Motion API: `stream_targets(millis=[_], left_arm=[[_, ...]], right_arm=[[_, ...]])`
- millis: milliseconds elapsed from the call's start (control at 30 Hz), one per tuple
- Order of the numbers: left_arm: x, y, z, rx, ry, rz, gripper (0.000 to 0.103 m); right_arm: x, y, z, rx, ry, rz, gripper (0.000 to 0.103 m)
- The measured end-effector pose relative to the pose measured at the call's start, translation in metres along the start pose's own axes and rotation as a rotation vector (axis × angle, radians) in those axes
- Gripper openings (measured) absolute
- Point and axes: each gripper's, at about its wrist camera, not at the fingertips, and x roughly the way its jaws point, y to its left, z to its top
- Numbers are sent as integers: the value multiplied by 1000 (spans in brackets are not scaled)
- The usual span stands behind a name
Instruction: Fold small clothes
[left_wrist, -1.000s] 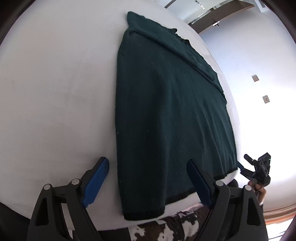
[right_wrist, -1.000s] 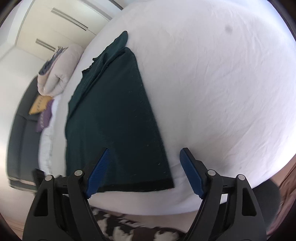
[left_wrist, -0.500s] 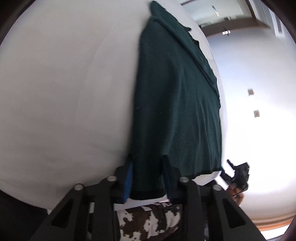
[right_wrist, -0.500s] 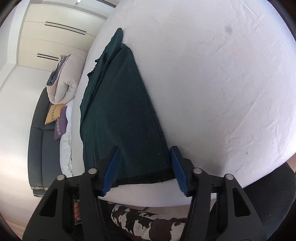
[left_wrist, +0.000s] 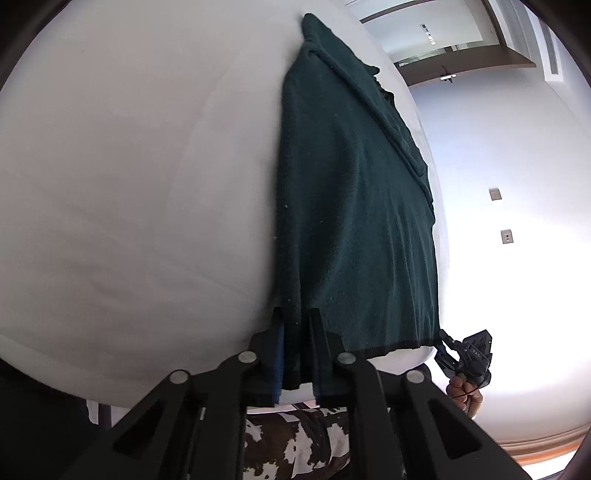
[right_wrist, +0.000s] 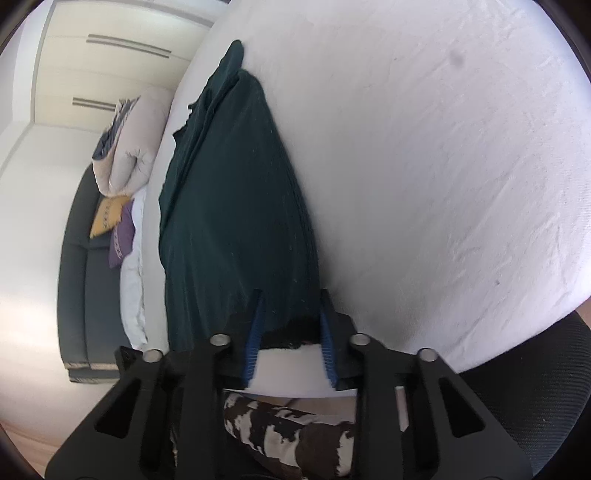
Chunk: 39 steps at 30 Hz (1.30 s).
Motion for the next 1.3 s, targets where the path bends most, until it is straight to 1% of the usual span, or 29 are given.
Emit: stream_targets(millis=[33, 133, 233, 333, 533, 667, 733, 800, 967, 1167, 1300], left_arm=[[-2, -1, 0, 2, -8, -4, 9], [-9, -3, -1, 2, -38, -22, 8], [-20, -5, 0, -6, -78, -62, 8], [-35, -3, 2, -39, -129, -126, 8], [-57, -12, 9, -51, -198, -244, 8], [-62, -27, 20, -31, -223, -291, 8], [-64, -33, 31, -30, -231, -317, 8], [-65, -37, 45, -29, -244, -326, 8], [-62, -54, 90, -9, -279, -324, 8], [-47, -74, 156, -1, -306, -313, 8], [-29, -81, 208, -16, -309, -295, 8]], right_arm=[[2, 2, 0, -9, 3, -7, 12], [1, 3, -1, -20, -11, -17, 7], [-2, 9, 0, -45, -26, -33, 6], [-6, 20, -1, -87, -38, -44, 6], [-10, 44, 5, -137, -38, 3, 5], [-12, 59, 19, -140, -51, 42, 5], [-12, 70, 32, -143, -64, 61, 5], [-13, 79, 44, -144, -77, 80, 5], [-6, 113, 88, -174, -113, 80, 5], [17, 152, 163, -175, -169, 72, 5], [41, 175, 219, -159, -199, 73, 5]])
